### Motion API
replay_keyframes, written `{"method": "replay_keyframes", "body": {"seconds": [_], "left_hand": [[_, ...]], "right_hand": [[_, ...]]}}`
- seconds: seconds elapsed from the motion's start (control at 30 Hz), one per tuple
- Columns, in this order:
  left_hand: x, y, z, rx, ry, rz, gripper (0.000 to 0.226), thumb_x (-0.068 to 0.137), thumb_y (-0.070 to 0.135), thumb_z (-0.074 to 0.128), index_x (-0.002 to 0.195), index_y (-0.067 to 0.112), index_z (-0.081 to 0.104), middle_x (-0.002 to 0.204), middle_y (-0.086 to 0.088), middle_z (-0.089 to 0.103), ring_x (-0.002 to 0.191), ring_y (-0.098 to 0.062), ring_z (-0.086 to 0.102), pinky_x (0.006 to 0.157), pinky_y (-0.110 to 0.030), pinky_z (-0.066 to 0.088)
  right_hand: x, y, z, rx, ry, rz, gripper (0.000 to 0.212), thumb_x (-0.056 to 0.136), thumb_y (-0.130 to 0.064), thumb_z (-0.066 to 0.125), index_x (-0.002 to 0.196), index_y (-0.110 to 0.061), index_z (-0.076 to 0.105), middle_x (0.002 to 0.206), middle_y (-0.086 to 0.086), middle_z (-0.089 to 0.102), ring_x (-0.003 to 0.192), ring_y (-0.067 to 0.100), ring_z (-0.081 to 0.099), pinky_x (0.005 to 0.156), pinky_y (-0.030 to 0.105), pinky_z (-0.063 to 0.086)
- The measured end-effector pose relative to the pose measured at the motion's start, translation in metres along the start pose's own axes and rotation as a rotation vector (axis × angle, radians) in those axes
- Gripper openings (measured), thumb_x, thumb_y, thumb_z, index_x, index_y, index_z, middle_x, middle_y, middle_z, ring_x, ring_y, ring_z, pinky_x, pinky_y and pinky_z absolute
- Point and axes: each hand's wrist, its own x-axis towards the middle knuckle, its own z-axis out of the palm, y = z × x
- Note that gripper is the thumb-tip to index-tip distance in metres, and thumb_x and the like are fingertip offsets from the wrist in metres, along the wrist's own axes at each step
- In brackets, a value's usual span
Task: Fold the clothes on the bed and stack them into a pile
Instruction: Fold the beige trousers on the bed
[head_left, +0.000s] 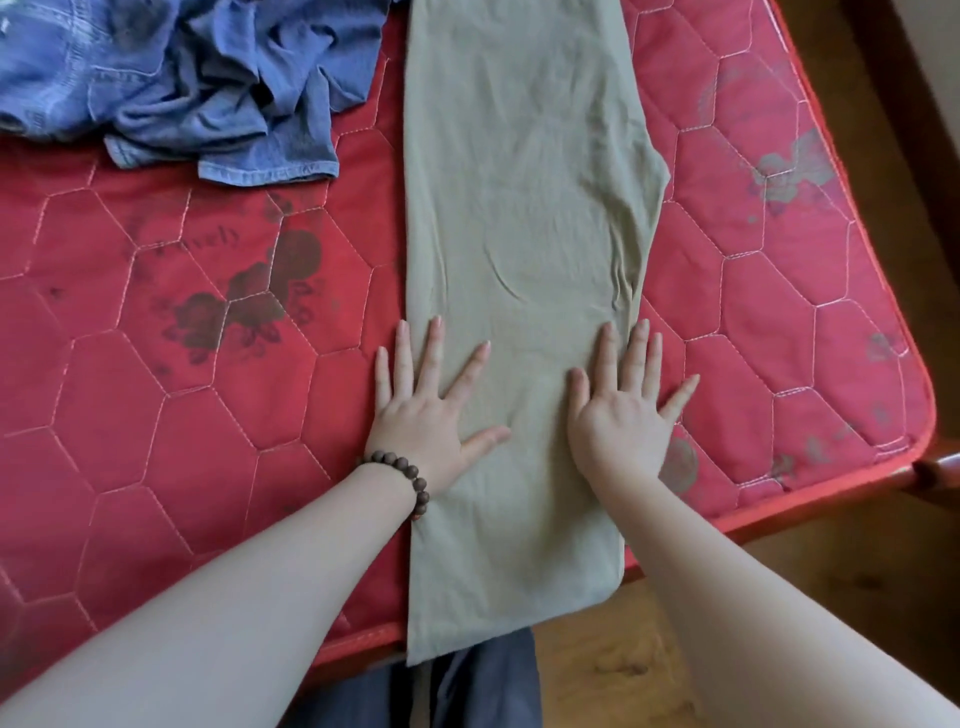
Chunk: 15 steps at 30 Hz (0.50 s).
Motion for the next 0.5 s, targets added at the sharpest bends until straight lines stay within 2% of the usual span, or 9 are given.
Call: {"method": "replay_keyframes", "body": {"seconds": [0.07, 0.13, 0.17, 0.2, 0.27, 0.37, 0.43, 0.5], "left_hand": [[-0.026, 0.003, 0.009, 0.023, -0.019, 0.020, 0.094, 0.070, 0.089, 0.015, 0.149, 0.046, -0.013, 0.158, -0.005, -0.030, 0.142, -0.035, -0.032, 0.117, -0.052, -0.012], [-0.048, 0.006, 0.017, 0.056, -0.013, 0.040, 0.095, 0.071, 0.087, 0.020, 0.151, 0.044, -0.005, 0.159, -0.006, -0.027, 0.143, -0.036, -0.029, 0.118, -0.053, -0.010], [-0.058, 0.006, 0.021, 0.065, -0.009, 0.055, 0.095, 0.072, 0.086, 0.021, 0.152, 0.043, -0.003, 0.159, -0.006, -0.025, 0.144, -0.036, -0.028, 0.119, -0.052, -0.009], [-0.069, 0.005, 0.025, 0.067, -0.008, 0.077, 0.095, 0.072, 0.088, 0.021, 0.152, 0.043, -0.005, 0.160, -0.006, -0.024, 0.144, -0.035, -0.026, 0.119, -0.052, -0.008], [-0.090, -0.002, 0.031, 0.077, -0.010, 0.128, 0.096, 0.073, 0.090, 0.015, 0.151, 0.042, -0.012, 0.160, -0.006, -0.024, 0.146, -0.033, -0.023, 0.118, -0.051, -0.010], [-0.125, -0.017, 0.035, 0.115, -0.057, 0.209, 0.091, 0.078, 0.085, 0.012, 0.151, 0.038, -0.015, 0.160, -0.006, -0.023, 0.147, -0.032, -0.020, 0.118, -0.052, -0.009], [-0.143, -0.027, 0.034, 0.131, -0.059, 0.288, 0.078, 0.087, 0.073, 0.015, 0.153, 0.037, -0.004, 0.163, -0.010, -0.007, 0.148, -0.036, -0.009, 0.119, -0.055, 0.000], [-0.152, -0.041, 0.030, 0.181, 0.003, 0.413, 0.063, 0.095, 0.052, 0.030, 0.153, 0.034, 0.015, 0.162, -0.011, 0.014, 0.147, -0.041, 0.009, 0.116, -0.062, 0.014]], "right_hand": [[-0.027, -0.012, 0.000, 0.015, 0.039, -0.154, 0.059, 0.100, -0.038, 0.035, 0.154, -0.019, 0.022, 0.162, 0.005, 0.000, 0.150, 0.023, 0.000, 0.115, 0.062, -0.006], [-0.065, -0.024, 0.009, 0.038, 0.013, -0.435, 0.057, 0.098, -0.036, 0.038, 0.152, -0.021, 0.028, 0.161, 0.003, 0.013, 0.149, 0.022, 0.009, 0.116, 0.062, 0.005], [-0.084, -0.024, 0.014, 0.041, -0.019, -0.487, 0.057, 0.097, -0.038, 0.035, 0.152, -0.025, 0.027, 0.161, 0.001, 0.016, 0.149, 0.021, 0.012, 0.116, 0.061, 0.011], [-0.098, -0.018, 0.017, 0.031, -0.062, -0.468, 0.058, 0.097, -0.042, 0.031, 0.153, -0.030, 0.023, 0.161, -0.001, 0.015, 0.149, 0.019, 0.010, 0.117, 0.059, 0.012], [-0.118, 0.006, 0.020, -0.007, -0.113, -0.331, 0.059, 0.097, -0.050, 0.024, 0.153, -0.037, 0.012, 0.161, -0.006, 0.003, 0.149, 0.015, -0.002, 0.119, 0.055, 0.004], [-0.134, 0.038, 0.013, -0.045, -0.183, -0.241, 0.058, 0.098, -0.052, 0.014, 0.151, -0.038, -0.002, 0.158, -0.009, -0.010, 0.147, 0.012, -0.012, 0.119, 0.052, -0.004], [-0.137, 0.052, 0.006, -0.030, -0.233, -0.304, 0.054, 0.100, -0.049, 0.015, 0.149, -0.039, -0.005, 0.158, -0.010, -0.012, 0.149, 0.016, -0.009, 0.120, 0.051, -0.002], [-0.131, 0.070, -0.005, 0.052, -0.234, -0.345, 0.056, 0.102, -0.036, 0.031, 0.151, -0.037, 0.004, 0.160, -0.009, -0.003, 0.150, 0.019, 0.000, 0.119, 0.053, 0.004]]}}
